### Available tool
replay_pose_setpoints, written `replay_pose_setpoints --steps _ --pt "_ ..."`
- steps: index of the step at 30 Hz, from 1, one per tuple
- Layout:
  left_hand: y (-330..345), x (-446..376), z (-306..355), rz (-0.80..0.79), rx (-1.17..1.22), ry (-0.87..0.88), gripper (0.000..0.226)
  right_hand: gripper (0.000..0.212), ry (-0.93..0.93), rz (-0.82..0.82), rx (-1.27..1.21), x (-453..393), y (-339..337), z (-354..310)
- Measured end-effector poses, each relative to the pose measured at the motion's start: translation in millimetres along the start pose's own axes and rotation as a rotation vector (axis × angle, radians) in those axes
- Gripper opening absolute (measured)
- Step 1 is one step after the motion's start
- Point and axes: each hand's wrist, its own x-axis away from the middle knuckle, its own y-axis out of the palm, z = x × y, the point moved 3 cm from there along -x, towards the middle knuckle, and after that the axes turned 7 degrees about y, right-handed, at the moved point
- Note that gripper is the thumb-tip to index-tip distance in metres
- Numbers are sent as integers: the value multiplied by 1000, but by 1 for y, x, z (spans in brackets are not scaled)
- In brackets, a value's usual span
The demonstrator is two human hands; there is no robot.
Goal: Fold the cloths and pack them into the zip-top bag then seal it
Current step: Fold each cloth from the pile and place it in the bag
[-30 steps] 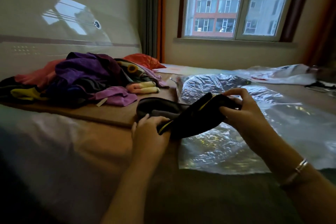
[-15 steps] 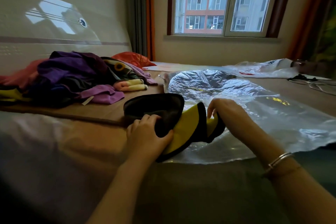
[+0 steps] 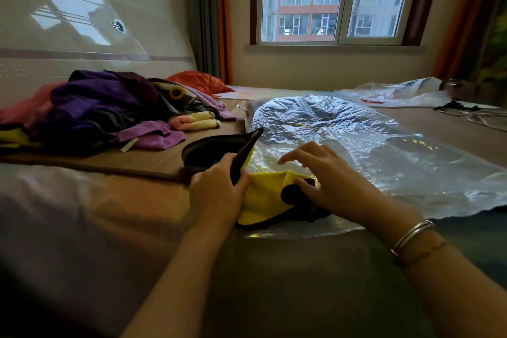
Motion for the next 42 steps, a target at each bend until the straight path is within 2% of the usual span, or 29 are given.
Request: replay_pose_setpoints --steps 4,11,14,16,18,20,22,26,28,32,34,36,39,42 --pt "1 2 5 -11 142 76 22 31 -95 -9 149 4 9 -9" --pt "-6 7 21 -67 159 65 18 27 -22 -164 182 20 9 -4" --pt "-6 8 24 -161 85 73 19 18 30 -37 -25 20 -6 -4" --pt "-9 9 28 -170 91 72 13 14 65 65 -205 21 -22 -8" --pt "-20 5 36 -106 238 43 5 8 65 148 -400 22 -40 -16" --pt "-41 0 52 -11 458 13 9 4 80 183 -615 26 -58 -26" --pt "-63 -1 71 -13 648 4 12 2 111 183 -748 30 -72 -31" --pt "-87 12 101 -252 880 -5 20 3 172 135 -830 37 -87 -35" --pt "-90 16 109 -330 945 -4 18 12 186 97 -877 42 -90 -37" --pt "-91 19 117 -444 986 -7 18 27 237 7 -1019 52 -93 -33" --pt "-91 20 118 -499 979 -14 18 22 270 -21 -1063 54 -94 -30" --pt "-91 19 117 -517 974 -62 18 16 282 29 -1073 54 -97 -25" --pt "-90 17 110 -503 994 -151 18 19 299 147 -1065 54 -102 -16" --pt "-89 17 106 -503 1040 -219 18 11 313 64 -1001 55 -98 -13"
